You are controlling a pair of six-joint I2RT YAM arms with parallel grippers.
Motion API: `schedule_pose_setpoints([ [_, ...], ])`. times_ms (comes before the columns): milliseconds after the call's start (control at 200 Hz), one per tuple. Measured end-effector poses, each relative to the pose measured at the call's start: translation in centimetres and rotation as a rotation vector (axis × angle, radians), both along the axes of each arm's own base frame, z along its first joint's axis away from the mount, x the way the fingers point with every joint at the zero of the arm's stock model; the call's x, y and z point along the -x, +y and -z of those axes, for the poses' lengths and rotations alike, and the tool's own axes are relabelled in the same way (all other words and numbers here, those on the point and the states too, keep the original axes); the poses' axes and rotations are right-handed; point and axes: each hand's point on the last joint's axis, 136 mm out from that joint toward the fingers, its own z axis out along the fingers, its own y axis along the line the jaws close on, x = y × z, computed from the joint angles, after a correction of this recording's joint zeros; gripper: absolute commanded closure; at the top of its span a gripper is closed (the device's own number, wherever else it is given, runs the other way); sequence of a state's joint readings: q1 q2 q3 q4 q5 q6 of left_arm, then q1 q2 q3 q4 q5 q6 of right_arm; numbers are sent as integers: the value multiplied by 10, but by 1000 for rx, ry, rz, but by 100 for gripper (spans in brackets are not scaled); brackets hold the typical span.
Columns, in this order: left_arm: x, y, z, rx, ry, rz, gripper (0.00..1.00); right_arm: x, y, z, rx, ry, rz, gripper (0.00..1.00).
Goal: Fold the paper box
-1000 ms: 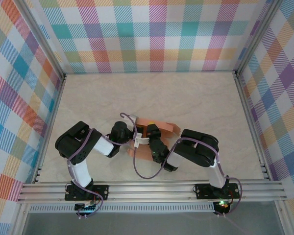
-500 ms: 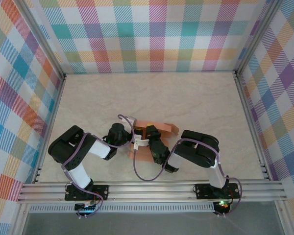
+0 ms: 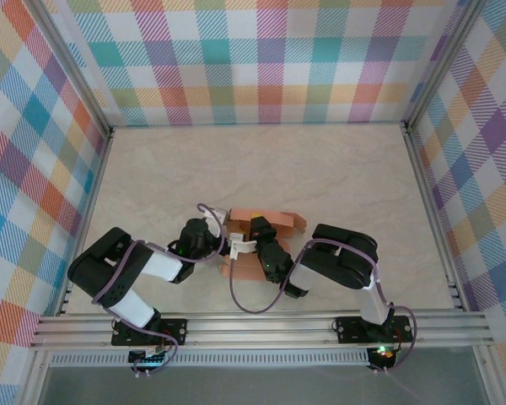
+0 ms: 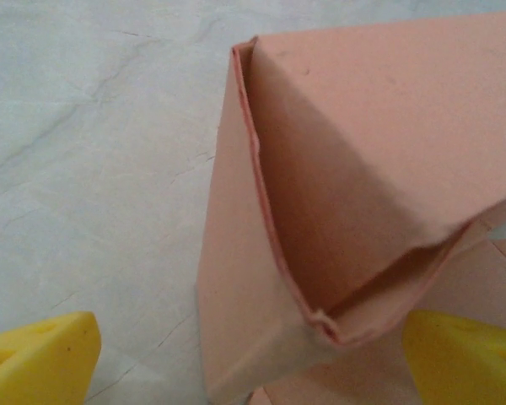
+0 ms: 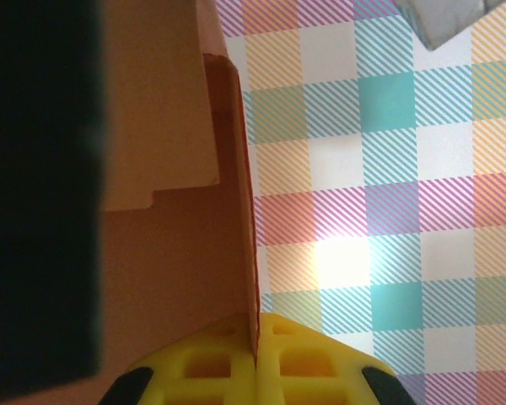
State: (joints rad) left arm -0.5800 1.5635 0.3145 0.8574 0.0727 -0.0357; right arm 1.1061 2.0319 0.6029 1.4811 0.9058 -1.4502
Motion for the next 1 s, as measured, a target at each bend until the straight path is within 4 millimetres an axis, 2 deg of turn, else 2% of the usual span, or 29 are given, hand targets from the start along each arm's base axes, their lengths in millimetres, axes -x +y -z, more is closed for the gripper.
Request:
schedule_pose_setpoints([
  [155, 2, 9, -5, -11, -5, -30, 17, 1, 4, 0, -24, 7, -21, 100],
  [270, 1, 17, -7, -4, 1, -52, 13, 1, 3, 1, -21, 9, -19, 100],
  [370, 2, 21, -8, 10, 20, -61, 14, 0, 0, 0, -19, 10, -10, 100],
  [485, 4, 21, -11, 34, 32, -51, 24, -3, -6, 1, -16, 12, 8, 100],
  [640, 8, 17, -3, 49, 80, -25, 41, -4, -8, 1, -15, 13, 15, 100],
  [815, 8, 12, 1, 57, 104, 11, 42, -3, -10, 1, -15, 18, 15, 100],
  [880, 8, 10, -1, 64, 103, 21, 46, -3, -11, 1, -15, 21, 15, 100],
  [1000, 1, 12, 0, 67, 105, 12, 48, -3, -11, 1, -20, 25, 16, 100],
])
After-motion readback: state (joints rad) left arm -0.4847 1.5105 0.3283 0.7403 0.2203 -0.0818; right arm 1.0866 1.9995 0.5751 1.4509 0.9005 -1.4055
